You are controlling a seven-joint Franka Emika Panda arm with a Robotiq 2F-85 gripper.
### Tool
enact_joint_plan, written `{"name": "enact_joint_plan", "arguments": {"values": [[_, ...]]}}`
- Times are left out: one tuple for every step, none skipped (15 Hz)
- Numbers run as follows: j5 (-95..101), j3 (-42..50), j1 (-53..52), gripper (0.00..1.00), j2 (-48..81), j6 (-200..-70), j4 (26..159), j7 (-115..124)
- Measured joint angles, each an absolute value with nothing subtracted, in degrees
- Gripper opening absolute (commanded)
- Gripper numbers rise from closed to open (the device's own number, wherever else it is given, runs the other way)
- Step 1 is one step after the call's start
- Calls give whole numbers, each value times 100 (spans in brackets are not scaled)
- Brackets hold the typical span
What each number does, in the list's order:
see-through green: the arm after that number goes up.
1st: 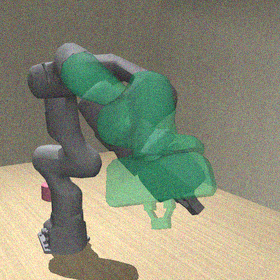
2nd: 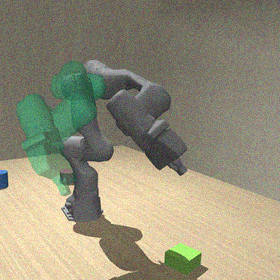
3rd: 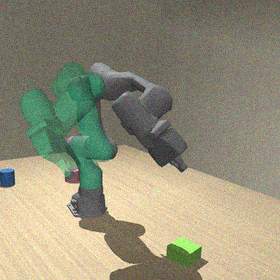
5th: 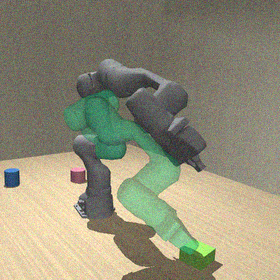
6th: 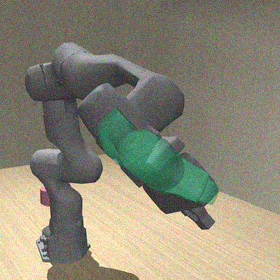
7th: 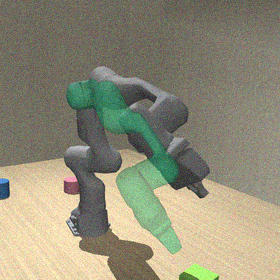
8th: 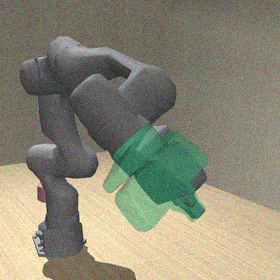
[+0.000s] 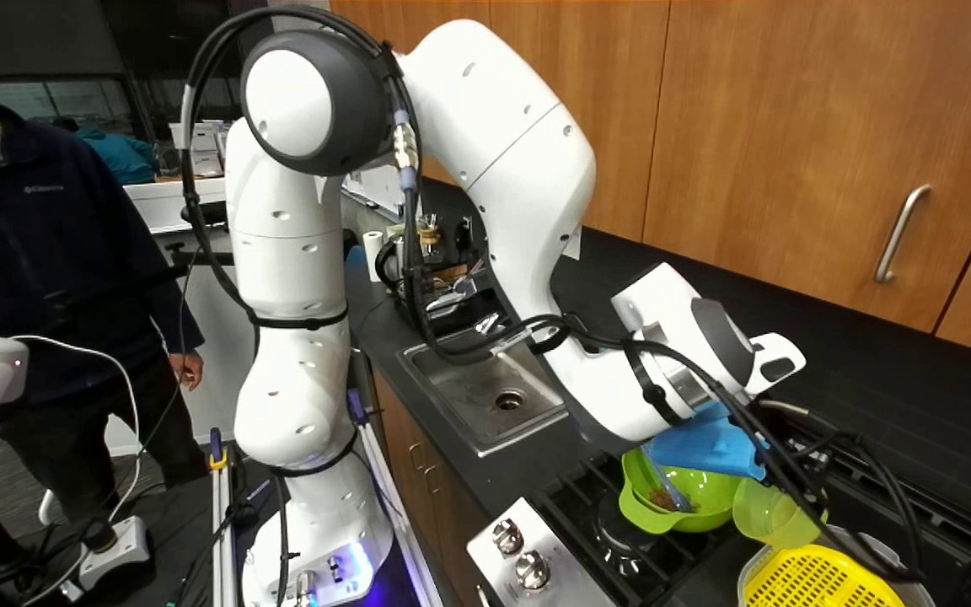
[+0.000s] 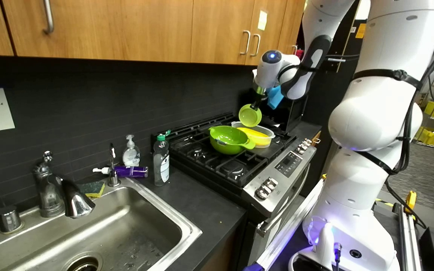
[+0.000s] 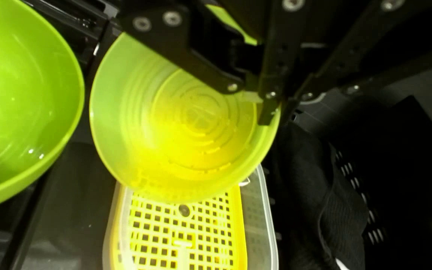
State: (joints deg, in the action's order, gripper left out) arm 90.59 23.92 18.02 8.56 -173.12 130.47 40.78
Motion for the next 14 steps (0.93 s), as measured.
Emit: {"name": "enact_joint_plan", "arguments": {"values": [[8644, 2397, 1835, 1, 966, -17306, 13041, 3754], [8235, 2398, 1870, 1, 1060, -17305, 13040, 3433], [7841, 2394, 1904, 1, 1141, -17302, 13039, 3118], [7458, 2380, 1941, 1, 1203, -17295, 13039, 2803], [7108, 2356, 1974, 1, 1246, -17278, 13038, 2513], [6789, 2331, 1988, 1, 1266, -17167, 13033, 2303], [6561, 2307, 1979, 1, 1266, -16897, 12992, 2264], [6425, 2287, 1950, 1, 1262, -16551, 12908, 2300], [6321, 2280, 1909, 1, 1259, -16219, 12805, 2334], [6214, 2271, 1863, 1, 1259, -15897, 12698, 2367], [6088, 2255, 1826, 1, 1259, -15625, 12601, 2373], [5955, 2231, 1804, 1, 1261, -15407, 12516, 2362], [5823, 2200, 1796, 1, 1264, -15241, 12444, 2332], [5703, 2175, 1795, 1, 1268, -15158, 12386, 2273]]}}
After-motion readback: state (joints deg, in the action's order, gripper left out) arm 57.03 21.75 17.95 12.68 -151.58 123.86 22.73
